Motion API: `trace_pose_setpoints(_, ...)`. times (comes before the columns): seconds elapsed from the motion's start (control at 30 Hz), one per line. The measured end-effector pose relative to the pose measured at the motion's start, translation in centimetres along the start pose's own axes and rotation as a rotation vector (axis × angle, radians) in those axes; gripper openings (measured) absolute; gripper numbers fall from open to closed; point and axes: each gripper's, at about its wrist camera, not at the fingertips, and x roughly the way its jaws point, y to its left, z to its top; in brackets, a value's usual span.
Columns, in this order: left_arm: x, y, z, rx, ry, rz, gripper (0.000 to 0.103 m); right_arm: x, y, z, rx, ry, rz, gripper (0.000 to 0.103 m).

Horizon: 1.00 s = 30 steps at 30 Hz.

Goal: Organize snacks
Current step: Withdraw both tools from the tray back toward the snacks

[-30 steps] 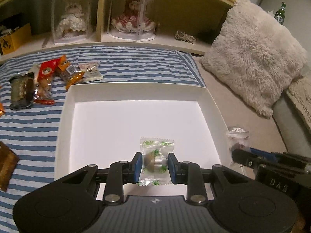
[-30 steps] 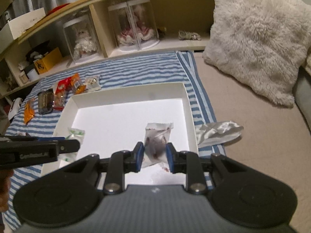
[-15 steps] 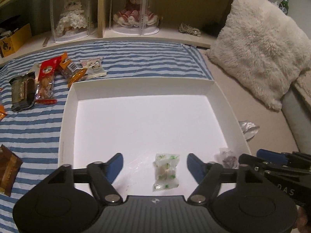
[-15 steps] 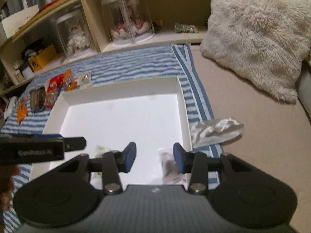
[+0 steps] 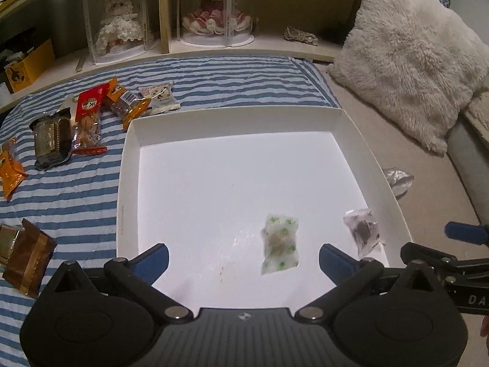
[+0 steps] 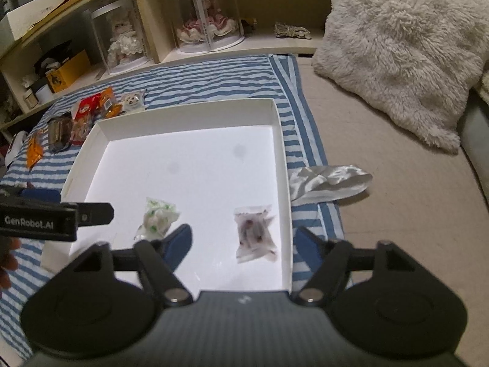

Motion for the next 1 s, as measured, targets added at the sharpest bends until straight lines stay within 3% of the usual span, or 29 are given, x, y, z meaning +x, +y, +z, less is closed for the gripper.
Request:
trace_pose_setpoints(0.13, -0.5, 0.1, -0.6, 0.009, 0.002, -0.001, 0.103, -0.7, 0.1, -0.5, -0.004, 0.006, -0.018, 0.102)
trace_pose_setpoints(0.6, -2.9, 1.7, -2.0, -0.004, -0.022, 0.003, 0.103, -2.7, 0.2, -1.4, 0.015, 0.001, -0.026, 0.102)
trace_pose_setpoints(1.0, -6.0, 6.5, -2.5, -0.039, -0.073, 0.033, 0.103, -3.8, 2.5, -0.9, -0.007, -0.017, -0.023, 0.102)
